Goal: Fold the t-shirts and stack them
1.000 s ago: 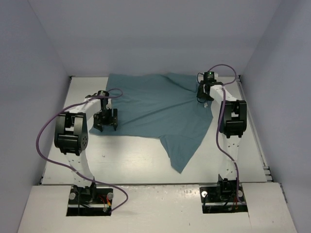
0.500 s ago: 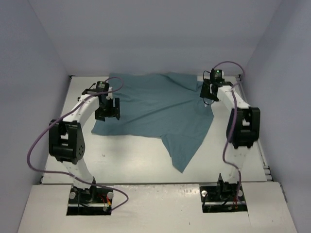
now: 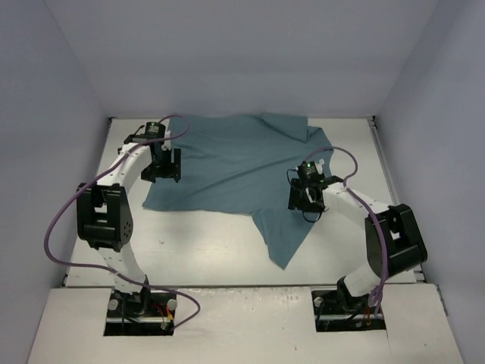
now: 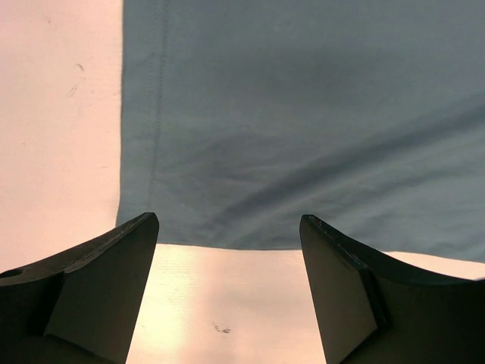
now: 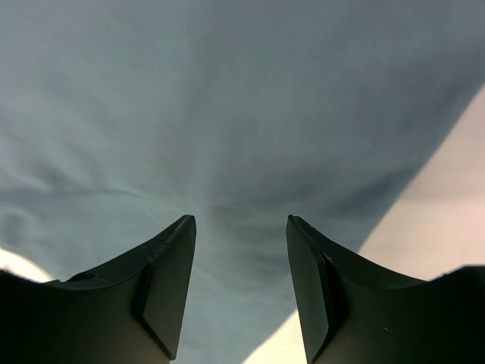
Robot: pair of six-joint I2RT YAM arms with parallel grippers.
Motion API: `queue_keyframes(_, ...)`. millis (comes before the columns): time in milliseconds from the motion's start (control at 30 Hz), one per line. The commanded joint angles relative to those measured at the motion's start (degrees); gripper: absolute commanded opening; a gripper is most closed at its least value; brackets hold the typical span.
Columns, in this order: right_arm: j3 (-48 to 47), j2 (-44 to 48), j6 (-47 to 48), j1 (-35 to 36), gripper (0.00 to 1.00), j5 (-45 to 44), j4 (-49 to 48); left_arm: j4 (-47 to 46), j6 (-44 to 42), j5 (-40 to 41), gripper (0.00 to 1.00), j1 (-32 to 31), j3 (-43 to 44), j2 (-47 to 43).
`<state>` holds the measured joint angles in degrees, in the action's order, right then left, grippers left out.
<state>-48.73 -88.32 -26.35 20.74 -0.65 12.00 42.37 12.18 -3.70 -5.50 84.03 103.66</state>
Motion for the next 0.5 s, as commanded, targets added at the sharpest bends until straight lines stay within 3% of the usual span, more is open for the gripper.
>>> queue_keyframes(0, 3.3, 4.1, -3.7, 0.0, 0.48, -5.2, -1.5, -1.7, -0.7, 1.2, 0.73, 1.3, 0.5, -0.1)
queue_keyframes(200, 5.7, 1.8, -4.0, -1.9, 0.46, -6.4, -2.0, -4.4, 0.3, 0.1, 0.73, 1.4, -1.8, 2.7)
queue_keyframes(467, 8.0, 5.5, -3.5, -12.4, 0.45, -4.6, -0.3, -7.2, 2.8, -0.5, 0.73, 1.4, -6.0, 5.3)
